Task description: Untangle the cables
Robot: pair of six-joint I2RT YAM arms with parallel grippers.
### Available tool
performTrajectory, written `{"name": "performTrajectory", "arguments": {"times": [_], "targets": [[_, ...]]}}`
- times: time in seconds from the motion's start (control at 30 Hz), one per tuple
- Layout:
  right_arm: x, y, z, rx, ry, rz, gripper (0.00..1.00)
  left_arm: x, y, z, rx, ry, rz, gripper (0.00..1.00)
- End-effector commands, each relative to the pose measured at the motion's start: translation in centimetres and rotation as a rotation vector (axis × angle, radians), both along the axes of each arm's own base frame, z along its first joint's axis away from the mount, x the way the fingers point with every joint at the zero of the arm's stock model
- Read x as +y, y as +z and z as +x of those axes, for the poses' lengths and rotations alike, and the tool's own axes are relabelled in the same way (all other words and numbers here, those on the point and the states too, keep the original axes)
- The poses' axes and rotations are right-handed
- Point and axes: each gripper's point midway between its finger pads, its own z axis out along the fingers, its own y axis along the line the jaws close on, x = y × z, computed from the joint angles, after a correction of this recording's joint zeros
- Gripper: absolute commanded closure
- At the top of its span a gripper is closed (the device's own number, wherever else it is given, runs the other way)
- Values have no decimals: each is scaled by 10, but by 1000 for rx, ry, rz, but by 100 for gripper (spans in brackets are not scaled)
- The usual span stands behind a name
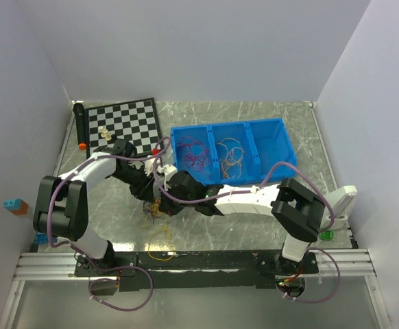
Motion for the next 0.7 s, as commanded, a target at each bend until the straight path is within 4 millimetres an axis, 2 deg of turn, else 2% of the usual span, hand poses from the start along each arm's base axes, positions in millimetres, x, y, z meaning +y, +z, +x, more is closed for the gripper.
{"name": "performTrajectory", "arguments": {"times": [0.0, 0.13, 0.37, 0.53, 0.67], "targets": [[3, 33, 3, -55, -5, 82, 100, -6, 5, 9, -58, -10, -20, 82], [-16, 40, -2, -65, -23, 77, 100, 0, 12, 16, -119, 2, 13, 99], [-61, 47, -14, -74, -76, 54, 100, 9, 42, 32, -213, 57, -6, 99], [-93, 45, -20, -74, -133, 22, 100, 19, 82, 51, -287, 113, -34, 99], [-121, 44, -23, -78, -192, -14, 100, 24, 134, 62, -381, 162, -62, 99]]}}
